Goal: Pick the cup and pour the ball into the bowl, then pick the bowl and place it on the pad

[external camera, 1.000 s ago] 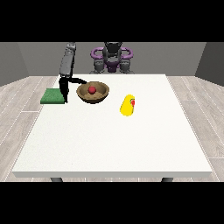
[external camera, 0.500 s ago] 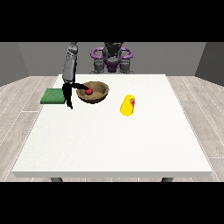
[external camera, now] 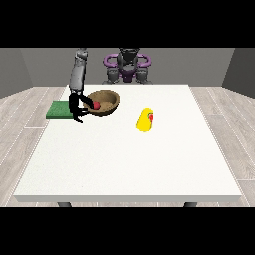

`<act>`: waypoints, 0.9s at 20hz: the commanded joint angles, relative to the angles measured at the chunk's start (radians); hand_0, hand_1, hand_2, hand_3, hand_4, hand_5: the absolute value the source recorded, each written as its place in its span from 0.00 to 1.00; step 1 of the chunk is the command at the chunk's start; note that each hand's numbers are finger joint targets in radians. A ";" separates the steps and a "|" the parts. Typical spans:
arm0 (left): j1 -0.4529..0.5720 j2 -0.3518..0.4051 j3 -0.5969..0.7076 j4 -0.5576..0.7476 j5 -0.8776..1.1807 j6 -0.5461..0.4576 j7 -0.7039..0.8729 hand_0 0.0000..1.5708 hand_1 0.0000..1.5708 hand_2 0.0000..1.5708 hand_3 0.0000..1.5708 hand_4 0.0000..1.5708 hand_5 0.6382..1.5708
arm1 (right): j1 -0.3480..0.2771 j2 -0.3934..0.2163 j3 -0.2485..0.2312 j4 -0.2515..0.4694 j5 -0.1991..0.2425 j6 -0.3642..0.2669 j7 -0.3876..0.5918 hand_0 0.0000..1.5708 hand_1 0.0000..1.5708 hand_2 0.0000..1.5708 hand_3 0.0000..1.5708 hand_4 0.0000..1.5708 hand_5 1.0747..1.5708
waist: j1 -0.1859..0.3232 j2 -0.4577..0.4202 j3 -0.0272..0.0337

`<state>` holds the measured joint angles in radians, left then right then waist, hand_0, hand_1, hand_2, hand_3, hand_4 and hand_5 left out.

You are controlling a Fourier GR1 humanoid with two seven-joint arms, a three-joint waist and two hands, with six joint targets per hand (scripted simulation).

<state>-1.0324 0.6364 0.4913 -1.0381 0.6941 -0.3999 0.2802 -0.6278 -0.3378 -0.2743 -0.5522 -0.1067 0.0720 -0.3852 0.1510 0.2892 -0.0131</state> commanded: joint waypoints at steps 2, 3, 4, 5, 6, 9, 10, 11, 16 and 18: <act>0.066 0.018 0.023 0.079 -0.009 -0.022 -0.037 0.00 0.00 0.00 0.00 0.00 1.00 | -0.048 -0.077 0.037 -0.004 0.042 -0.025 0.205 1.00 1.00 1.00 0.98 0.68 1.00 | -0.063 -0.063 0.0116; 0.073 0.012 0.015 0.104 -0.009 -0.024 -0.018 0.00 0.00 0.00 0.00 0.00 1.00 | -0.093 -0.087 0.053 -0.024 0.058 -0.054 0.281 1.00 1.00 1.00 0.95 0.67 0.99 | -0.062 -0.120 0.0105; 0.096 0.007 0.019 0.113 -0.019 -0.037 -0.052 0.00 0.00 0.00 0.00 0.00 1.00 | -0.103 -0.112 0.083 -0.039 0.089 -0.040 0.299 1.00 1.00 1.00 0.91 0.68 0.99 | -0.077 -0.115 0.0105; 0.113 -0.010 0.009 0.098 -0.034 -0.026 -0.076 0.00 0.00 0.00 0.00 0.00 1.00 | -0.114 -0.130 0.079 -0.042 0.094 -0.045 0.293 1.00 1.00 1.00 0.91 0.70 0.99 | -0.081 -0.101 0.0116; 0.098 0.018 0.022 0.119 -0.026 -0.030 -0.083 0.00 0.00 0.00 0.00 0.00 1.00 | -0.127 -0.061 0.101 -0.062 0.111 -0.103 0.292 1.00 1.00 1.00 0.91 0.70 0.99 | -0.086 -0.094 0.0122; 0.116 0.082 0.043 0.176 -0.022 -0.039 -0.056 0.00 0.00 0.00 0.00 0.00 1.00 | -0.141 -0.088 0.085 -0.078 0.065 -0.008 0.401 1.00 1.00 1.00 0.86 0.71 0.98 | -0.150 -0.155 0.0122; 0.078 0.152 0.079 0.213 0.000 -0.094 -0.072 0.00 0.00 0.00 0.00 0.00 1.00 | -0.215 -0.118 0.072 -0.113 0.057 -0.007 0.402 1.00 1.00 1.00 0.73 0.72 0.96 | -0.156 -0.070 0.0118; 0.121 0.118 0.053 0.199 -0.018 -0.058 -0.053 0.00 0.00 0.00 0.00 0.00 1.00 | -0.175 -0.136 0.081 -0.096 0.060 0.029 0.438 1.00 1.00 1.00 0.64 0.74 0.97 | -0.159 -0.150 0.0123; 0.084 0.104 0.044 0.139 0.024 -0.044 -0.039 0.00 0.00 0.00 0.00 0.00 1.00 | -0.175 -0.294 0.050 -0.052 0.079 0.108 0.375 1.00 1.00 1.00 0.78 0.74 1.00 | -0.125 -0.076 0.0135; 0.119 0.107 0.054 0.138 0.003 -0.046 -0.098 0.00 0.00 0.00 0.00 0.00 1.00 | -0.126 -0.274 0.020 -0.056 0.054 0.096 0.308 1.00 1.00 1.00 0.75 0.74 0.99 | -0.159 -0.038 0.0135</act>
<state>-0.9299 0.7250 0.5315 -0.8982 0.6966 -0.4364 0.2195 -0.7776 -0.5660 -0.2256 -0.6131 -0.0395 0.1382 -0.0360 0.0153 0.2033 -0.0001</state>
